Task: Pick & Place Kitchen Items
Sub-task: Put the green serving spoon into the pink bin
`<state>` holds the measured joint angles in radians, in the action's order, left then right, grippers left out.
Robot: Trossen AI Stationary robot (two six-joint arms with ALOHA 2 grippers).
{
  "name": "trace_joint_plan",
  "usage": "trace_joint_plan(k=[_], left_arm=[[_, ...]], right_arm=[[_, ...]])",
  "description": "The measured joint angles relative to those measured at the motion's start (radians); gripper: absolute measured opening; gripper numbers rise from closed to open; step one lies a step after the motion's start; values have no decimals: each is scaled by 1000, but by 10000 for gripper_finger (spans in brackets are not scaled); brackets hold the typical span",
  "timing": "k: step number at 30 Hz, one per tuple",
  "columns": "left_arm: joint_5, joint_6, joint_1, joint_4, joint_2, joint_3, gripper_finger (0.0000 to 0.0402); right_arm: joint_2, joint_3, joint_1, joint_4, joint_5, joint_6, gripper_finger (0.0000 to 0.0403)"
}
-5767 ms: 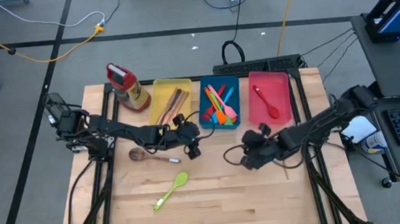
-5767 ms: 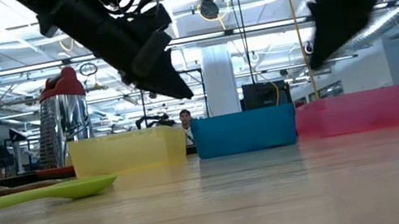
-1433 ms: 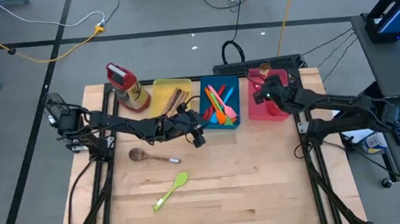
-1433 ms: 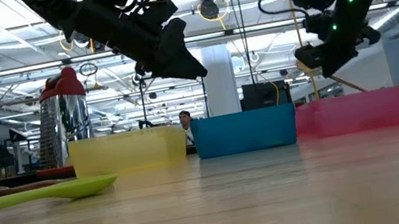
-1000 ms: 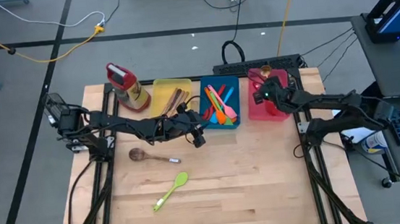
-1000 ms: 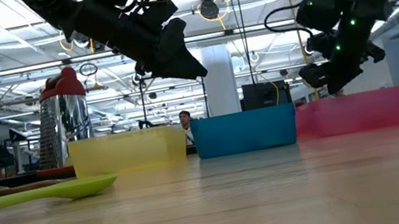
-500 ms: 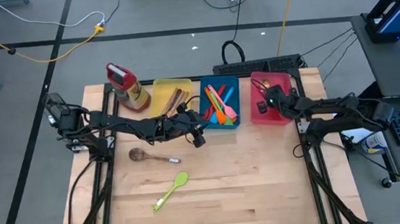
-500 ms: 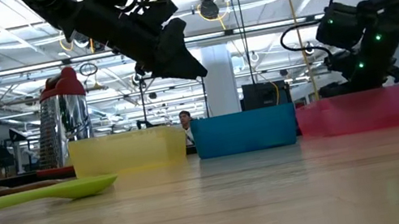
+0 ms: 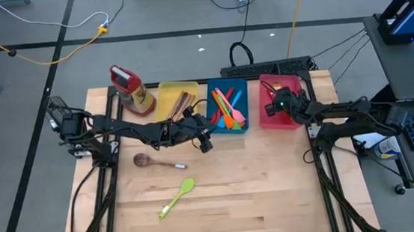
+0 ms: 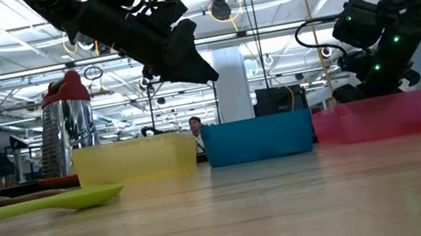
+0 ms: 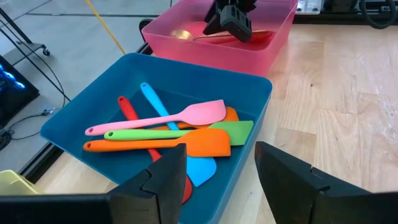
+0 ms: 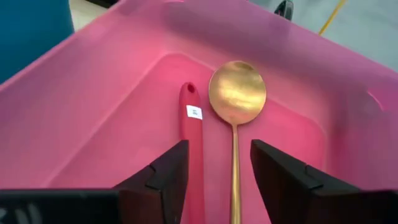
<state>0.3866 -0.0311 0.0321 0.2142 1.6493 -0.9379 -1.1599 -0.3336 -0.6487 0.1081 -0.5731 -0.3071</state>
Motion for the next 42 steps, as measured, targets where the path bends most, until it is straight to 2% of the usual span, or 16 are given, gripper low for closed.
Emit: trace_joint_plan(k=[20, 30, 42], left_arm=[[0, 0, 0, 0, 0, 0, 196], [0, 0, 0, 0, 0, 0, 196], [0, 0, 0, 0, 0, 0, 196]], right_arm=[[1, 0, 0, 61, 0, 47, 174], [69, 0, 10, 68, 2, 69, 174], [233, 0, 166, 84, 2, 143, 174]])
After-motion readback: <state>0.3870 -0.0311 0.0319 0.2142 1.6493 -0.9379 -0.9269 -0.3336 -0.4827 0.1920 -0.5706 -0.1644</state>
